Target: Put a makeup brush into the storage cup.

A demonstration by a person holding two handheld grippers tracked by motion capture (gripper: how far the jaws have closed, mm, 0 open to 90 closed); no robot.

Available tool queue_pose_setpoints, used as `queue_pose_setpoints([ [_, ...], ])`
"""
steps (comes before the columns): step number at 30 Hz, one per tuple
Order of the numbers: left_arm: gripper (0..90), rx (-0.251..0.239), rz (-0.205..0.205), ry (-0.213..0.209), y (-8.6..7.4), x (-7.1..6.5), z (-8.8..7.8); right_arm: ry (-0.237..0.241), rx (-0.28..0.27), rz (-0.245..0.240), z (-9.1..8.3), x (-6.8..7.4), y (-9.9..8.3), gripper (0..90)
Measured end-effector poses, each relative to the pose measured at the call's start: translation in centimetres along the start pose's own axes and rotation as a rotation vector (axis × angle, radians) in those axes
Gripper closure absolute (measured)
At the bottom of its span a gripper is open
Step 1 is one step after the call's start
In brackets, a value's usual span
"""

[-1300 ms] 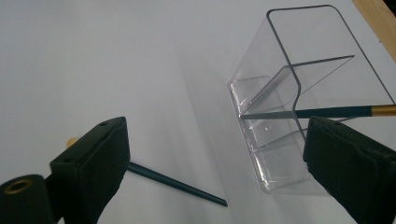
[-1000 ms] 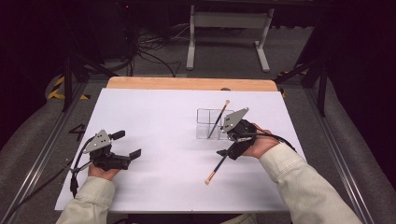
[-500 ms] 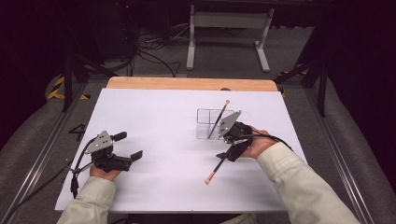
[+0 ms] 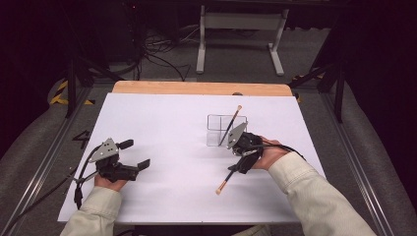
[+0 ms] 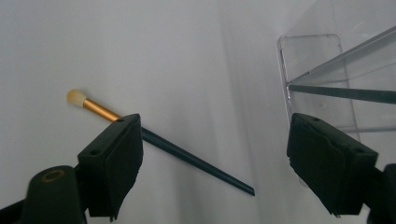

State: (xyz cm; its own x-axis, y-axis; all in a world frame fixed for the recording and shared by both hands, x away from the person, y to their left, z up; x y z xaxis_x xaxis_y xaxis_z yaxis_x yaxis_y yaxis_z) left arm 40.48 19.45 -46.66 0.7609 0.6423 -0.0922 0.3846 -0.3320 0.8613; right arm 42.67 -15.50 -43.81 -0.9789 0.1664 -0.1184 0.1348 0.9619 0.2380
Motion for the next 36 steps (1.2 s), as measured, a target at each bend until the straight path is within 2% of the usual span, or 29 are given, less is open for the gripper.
queue_pose_setpoints([
  [8, 0.0, 0.003, -0.006, -0.01, 0.0, -0.2, 0.1, 0.023, 0.025, 0.006, 1.1, 0.2, -0.6, 22.7],
  [11, 0.0, 0.002, -0.006, -0.011, 0.0, -0.2, 0.0, 0.034, 0.036, -0.017, 1.6, 0.4, -0.7, 24.0],
  [14, 0.0, 0.005, -0.001, -0.008, 0.0, -0.2, 0.0, 0.04, 0.059, -0.018, 1.9, 0.7, -0.8, 25.2],
  [23, 0.0, 0.003, 0.001, -0.01, 0.0, -0.2, 0.1, 0.053, 0.081, -0.029, 2.8, 1.0, -1.0, 28.2],
  [36, 0.0, 0.01, 0.002, -0.01, 0.0, -0.2, 0.1, 0.072, 0.121, -0.08, 4.0, 1.5, -1.3, 39.2],
])
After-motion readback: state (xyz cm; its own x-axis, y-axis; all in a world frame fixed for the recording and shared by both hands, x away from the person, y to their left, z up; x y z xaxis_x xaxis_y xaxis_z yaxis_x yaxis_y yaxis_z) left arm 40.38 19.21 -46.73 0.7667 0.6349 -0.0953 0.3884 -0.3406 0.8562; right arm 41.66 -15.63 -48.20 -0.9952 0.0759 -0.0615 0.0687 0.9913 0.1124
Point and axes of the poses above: each handheld gripper's, and its own axes: z roughly forward along the jaws, y roughly out of its top, x roughly to its left, the point moved 6 cm from there along z, roughly forward along the jaws, and after that the axes turned 10 degrees about x, right-handed, at the moved point
